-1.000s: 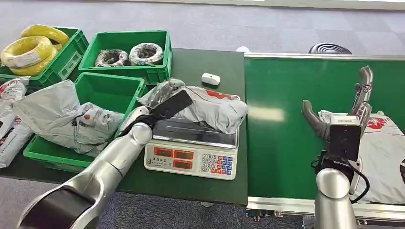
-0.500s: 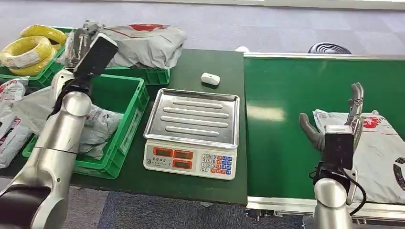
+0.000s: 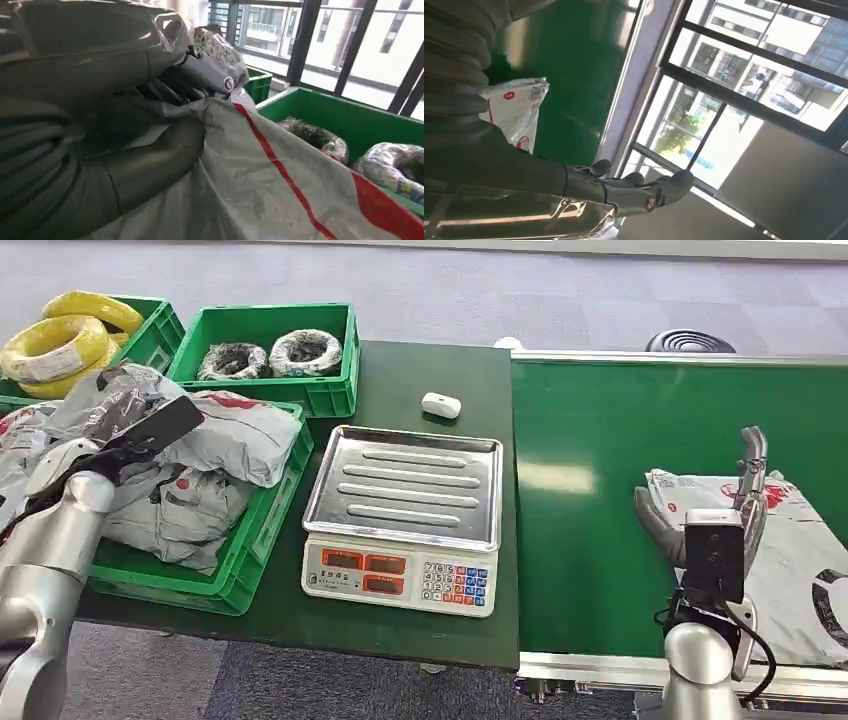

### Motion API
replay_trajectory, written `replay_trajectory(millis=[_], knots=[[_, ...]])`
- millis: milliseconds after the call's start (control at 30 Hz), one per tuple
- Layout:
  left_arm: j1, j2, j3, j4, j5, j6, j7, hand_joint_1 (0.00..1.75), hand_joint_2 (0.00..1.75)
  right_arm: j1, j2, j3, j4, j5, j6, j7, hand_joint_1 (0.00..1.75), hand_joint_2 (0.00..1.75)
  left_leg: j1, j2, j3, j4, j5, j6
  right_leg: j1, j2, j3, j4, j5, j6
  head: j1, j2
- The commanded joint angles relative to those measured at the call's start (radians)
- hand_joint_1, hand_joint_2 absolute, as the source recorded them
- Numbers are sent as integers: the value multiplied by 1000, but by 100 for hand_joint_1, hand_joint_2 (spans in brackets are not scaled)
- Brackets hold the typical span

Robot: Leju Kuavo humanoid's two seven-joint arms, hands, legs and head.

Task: Moved the parcel from conveyor to table for the left to box.

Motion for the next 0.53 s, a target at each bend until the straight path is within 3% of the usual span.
replay_trajectory(millis=[33, 133, 233, 367, 533], knots=[[35, 23, -4, 145, -40, 1, -12, 0, 175, 0, 5, -26, -2, 1, 14, 6, 0, 175, -1, 1, 3, -2, 1, 0, -1, 1, 2, -1, 1, 0, 0, 0], [106, 10, 57, -2, -50, 170, -22, 0, 175, 15, -14, -42, 8, -20, 29, 22, 0, 175, -1, 1, 4, -3, 1, 0, -1, 1, 2, -2, 1, 0, 0, 0], [231, -84, 211, -346, 77, 372, -32, 0, 175, 22, -18, -31, 60, -44, 63, 17, 0, 175, 0, -1, 2, -2, 0, 0, 1, -1, 3, -3, 1, 0, 0, 0], [437, -177, 197, -723, 257, 523, -152, 0, 175, 35, -20, 0, 122, -105, 93, 14, 0, 175, 0, 0, 3, -2, 0, 0, 1, 0, 3, -4, 0, 1, 0, 0], [719, -232, 126, -986, 493, 582, -343, 0, 175, 108, -2, 12, 111, -200, 178, 13, 0, 175, -1, 3, 6, -4, -2, 0, -1, 3, 5, -6, 0, 1, 0, 0]])
